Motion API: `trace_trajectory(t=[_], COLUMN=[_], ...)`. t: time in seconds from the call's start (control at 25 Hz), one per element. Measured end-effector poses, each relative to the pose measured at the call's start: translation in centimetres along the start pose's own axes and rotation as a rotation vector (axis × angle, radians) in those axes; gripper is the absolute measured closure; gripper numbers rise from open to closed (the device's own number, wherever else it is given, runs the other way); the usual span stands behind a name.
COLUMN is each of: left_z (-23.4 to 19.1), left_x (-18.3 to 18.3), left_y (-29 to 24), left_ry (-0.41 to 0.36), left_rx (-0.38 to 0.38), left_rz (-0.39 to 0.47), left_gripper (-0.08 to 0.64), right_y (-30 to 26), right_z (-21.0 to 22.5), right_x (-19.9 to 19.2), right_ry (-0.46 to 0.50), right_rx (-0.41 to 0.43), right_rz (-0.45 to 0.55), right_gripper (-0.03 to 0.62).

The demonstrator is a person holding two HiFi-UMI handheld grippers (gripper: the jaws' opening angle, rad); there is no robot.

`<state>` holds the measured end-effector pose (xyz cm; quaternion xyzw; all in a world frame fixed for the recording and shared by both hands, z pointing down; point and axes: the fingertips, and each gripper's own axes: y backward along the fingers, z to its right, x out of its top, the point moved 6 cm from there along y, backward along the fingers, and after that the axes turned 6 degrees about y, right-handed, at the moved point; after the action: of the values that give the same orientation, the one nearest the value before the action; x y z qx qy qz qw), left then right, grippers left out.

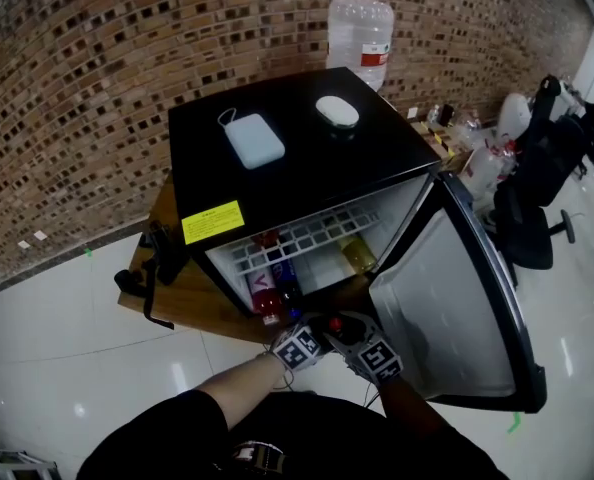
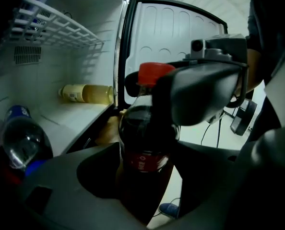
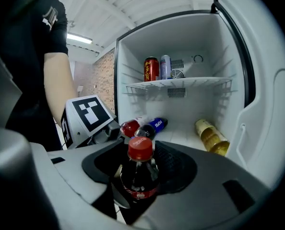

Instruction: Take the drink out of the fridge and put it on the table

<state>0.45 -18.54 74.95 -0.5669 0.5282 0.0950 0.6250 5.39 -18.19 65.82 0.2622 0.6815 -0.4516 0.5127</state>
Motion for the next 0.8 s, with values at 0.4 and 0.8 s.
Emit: trace_trajectory(t=[0.4, 0.8], left_z=[0.5, -5.8], left_x=[-1.5, -7.0], left_y=[11.0, 32.7], left_ry=[0.239, 0.422], left_rx=[-0.173, 0.031], left_rz=[0.178, 0.487], left_gripper=[0.253, 0.451], right_y=[5.7, 10.9], right_z=[-0.9, -7.1], right_x=[2.4, 5.7], right_ry=[-0.123, -0.345], right_rx=[-0.134, -0.174], right_rz=[0.086, 0.217], right_gripper=[0.288, 0.592])
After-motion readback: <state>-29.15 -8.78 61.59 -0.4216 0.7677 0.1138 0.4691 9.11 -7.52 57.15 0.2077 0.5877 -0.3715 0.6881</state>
